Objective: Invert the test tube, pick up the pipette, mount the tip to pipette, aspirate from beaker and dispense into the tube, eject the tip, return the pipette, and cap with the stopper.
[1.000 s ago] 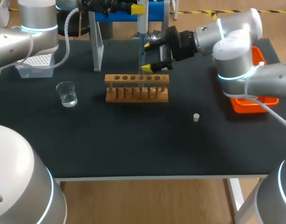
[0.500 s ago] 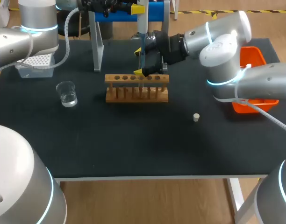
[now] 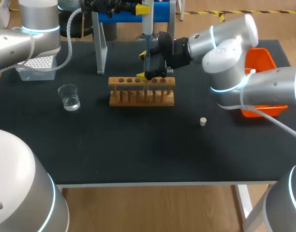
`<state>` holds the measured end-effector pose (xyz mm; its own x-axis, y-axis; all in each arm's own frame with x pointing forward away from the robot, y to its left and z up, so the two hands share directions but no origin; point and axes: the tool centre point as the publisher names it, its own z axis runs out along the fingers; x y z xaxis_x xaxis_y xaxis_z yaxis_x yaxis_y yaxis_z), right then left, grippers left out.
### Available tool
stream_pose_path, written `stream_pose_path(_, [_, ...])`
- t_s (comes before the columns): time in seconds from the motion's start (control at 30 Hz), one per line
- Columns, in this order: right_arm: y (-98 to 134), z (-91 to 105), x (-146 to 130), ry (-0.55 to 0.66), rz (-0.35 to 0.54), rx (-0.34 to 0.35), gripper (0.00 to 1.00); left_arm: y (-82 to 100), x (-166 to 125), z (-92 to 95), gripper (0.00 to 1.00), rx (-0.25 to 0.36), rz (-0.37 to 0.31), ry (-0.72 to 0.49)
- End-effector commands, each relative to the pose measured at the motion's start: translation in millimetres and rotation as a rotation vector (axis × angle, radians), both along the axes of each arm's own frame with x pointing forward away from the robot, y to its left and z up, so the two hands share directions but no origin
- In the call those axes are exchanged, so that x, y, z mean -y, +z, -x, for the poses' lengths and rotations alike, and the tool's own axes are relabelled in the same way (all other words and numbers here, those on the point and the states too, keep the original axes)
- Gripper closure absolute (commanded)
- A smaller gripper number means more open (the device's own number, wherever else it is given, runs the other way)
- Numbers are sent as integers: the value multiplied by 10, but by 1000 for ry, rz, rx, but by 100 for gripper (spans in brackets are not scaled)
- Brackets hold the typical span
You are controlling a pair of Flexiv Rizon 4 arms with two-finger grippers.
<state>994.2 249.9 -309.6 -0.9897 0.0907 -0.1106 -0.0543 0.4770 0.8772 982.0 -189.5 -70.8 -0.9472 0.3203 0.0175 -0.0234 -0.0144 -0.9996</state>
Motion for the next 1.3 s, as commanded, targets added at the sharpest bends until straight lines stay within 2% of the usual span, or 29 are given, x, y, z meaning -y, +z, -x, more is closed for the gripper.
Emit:
stream_pose_path(0.03, [-3, 20, -14, -9, 2, 6, 0, 6, -7, -31, 100, 0, -2, -8])
stream_pose_path(1.3, [-9, 61, -36, -7, 23, 19, 0, 21, -6, -28, 100, 2, -4, -8])
